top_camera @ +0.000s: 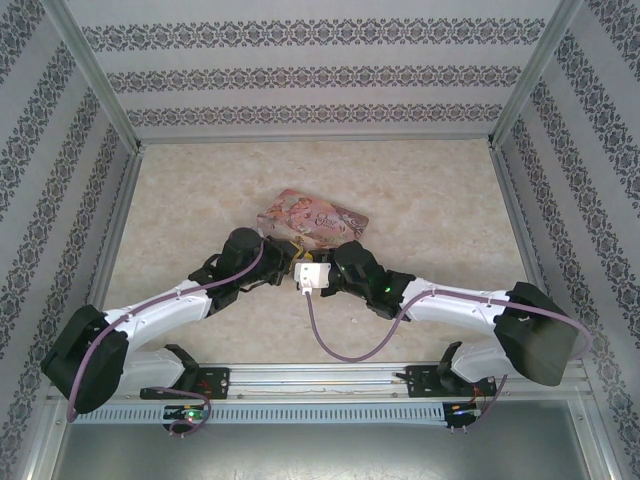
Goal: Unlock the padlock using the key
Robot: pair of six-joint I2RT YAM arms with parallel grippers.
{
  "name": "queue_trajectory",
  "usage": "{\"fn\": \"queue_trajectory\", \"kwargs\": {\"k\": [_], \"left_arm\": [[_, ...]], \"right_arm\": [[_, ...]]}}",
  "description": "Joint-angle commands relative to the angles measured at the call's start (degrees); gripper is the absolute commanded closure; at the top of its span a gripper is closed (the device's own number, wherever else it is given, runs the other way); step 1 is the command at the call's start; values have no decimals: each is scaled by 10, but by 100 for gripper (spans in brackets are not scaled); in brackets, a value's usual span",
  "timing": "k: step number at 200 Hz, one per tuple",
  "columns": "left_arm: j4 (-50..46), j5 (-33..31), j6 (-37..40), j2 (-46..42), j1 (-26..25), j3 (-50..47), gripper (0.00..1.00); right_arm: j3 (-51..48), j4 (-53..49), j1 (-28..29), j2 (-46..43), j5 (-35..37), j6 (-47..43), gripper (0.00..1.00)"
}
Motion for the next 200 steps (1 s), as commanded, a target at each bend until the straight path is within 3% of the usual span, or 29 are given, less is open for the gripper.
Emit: {"fn": "queue_trajectory", "kwargs": {"k": [1, 73, 119, 200], "left_arm": [[9, -7, -12, -19, -12, 9, 100], [13, -8, -14, -17, -13, 8, 100], [16, -12, -16, -17, -15, 6, 100], [25, -15, -19, -3, -19, 2, 100]], "right_arm": [[18, 15, 6, 9, 9, -3, 81], [26, 26, 6, 27, 18, 12, 89], [16, 42, 6, 28, 29, 40, 100], [-21, 130, 6, 27, 38, 179, 100]]}}
